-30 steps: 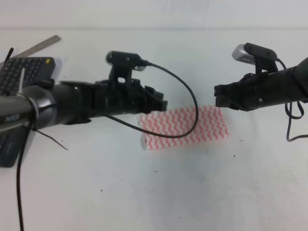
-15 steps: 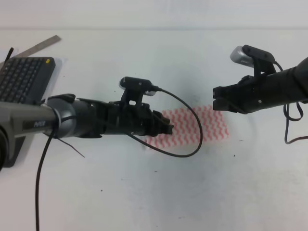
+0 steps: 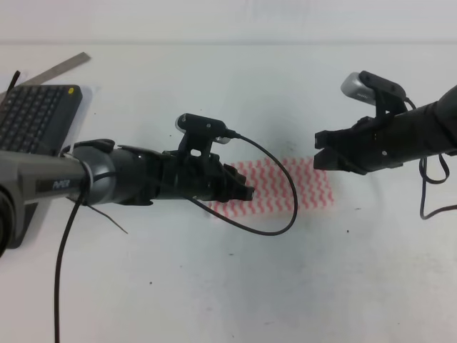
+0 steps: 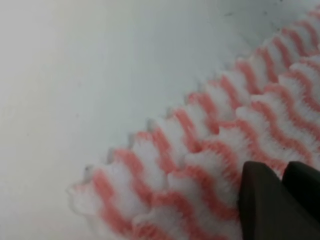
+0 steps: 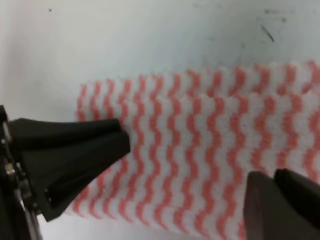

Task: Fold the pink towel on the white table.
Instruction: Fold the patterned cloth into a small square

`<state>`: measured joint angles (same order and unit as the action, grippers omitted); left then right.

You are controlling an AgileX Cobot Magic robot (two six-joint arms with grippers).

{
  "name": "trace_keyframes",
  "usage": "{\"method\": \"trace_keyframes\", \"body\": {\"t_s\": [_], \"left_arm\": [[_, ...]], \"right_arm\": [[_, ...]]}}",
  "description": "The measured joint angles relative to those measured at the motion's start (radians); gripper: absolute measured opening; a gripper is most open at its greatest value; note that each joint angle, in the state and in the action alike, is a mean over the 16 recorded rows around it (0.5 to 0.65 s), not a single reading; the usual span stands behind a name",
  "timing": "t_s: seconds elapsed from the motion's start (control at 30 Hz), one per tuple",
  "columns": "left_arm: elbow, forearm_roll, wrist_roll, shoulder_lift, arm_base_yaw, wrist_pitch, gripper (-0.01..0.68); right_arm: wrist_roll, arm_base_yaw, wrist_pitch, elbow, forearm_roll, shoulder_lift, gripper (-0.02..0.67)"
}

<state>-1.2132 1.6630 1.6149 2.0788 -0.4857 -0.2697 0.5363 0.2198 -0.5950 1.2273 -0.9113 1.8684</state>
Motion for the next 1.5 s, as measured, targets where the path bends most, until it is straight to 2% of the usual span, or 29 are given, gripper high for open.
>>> {"method": "trace_keyframes", "body": {"t_s": [0.37, 0.93, 1.5], "left_arm": [[0.001, -0.004, 0.000, 0.000, 0.000, 0.010, 0.009], [0.001, -0.007, 0.000, 0.000, 0.000, 0.009, 0.009], [-0.001, -0.003, 0.000, 0.000, 0.000, -0.005, 0.009]], "right_arm": [[-0.040, 0.000, 0.012, 0.017, 0.024, 0.057, 0.023], [-0.095, 0.000, 0.065, 0.071, 0.159, 0.133, 0.027], [-0.112, 0.000, 0.057, 0.088, 0.128, 0.181, 0.027]]}}
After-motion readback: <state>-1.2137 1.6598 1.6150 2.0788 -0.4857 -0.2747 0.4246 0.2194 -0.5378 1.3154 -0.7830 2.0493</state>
